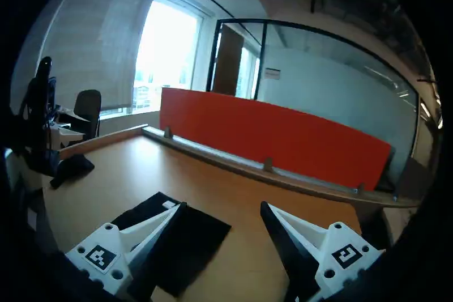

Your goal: Fold towel

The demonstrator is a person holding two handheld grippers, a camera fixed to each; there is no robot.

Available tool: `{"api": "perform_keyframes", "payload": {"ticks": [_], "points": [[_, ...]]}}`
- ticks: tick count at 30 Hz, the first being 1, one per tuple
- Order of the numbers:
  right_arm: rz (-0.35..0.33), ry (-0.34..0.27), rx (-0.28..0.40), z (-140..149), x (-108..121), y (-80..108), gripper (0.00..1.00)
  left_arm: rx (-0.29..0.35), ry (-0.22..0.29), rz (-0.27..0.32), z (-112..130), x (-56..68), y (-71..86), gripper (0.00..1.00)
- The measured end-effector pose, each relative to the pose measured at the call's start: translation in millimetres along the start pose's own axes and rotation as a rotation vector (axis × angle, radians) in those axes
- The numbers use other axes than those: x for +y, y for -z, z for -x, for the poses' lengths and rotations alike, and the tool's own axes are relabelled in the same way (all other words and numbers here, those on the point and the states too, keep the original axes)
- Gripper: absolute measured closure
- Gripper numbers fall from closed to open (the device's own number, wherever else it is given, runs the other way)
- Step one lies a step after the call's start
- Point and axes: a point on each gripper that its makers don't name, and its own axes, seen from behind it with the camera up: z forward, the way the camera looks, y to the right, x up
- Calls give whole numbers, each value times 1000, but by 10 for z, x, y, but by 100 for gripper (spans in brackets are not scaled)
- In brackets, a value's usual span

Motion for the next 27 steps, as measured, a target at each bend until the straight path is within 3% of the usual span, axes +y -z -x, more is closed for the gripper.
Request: {"api": "perform_keyframes", "payload": {"ticks": [6, 12, 27], "points": [[-69, 25, -75, 156, -92, -12, 0, -45, -20, 56, 119, 93, -28, 3], [-118, 57, -109, 248, -194, -18, 0, -84, -42, 98, 253, 195, -61, 3], [-171, 73, -177, 653, -408, -129, 0, -143, -93, 154, 673, 445, -112, 3]]}}
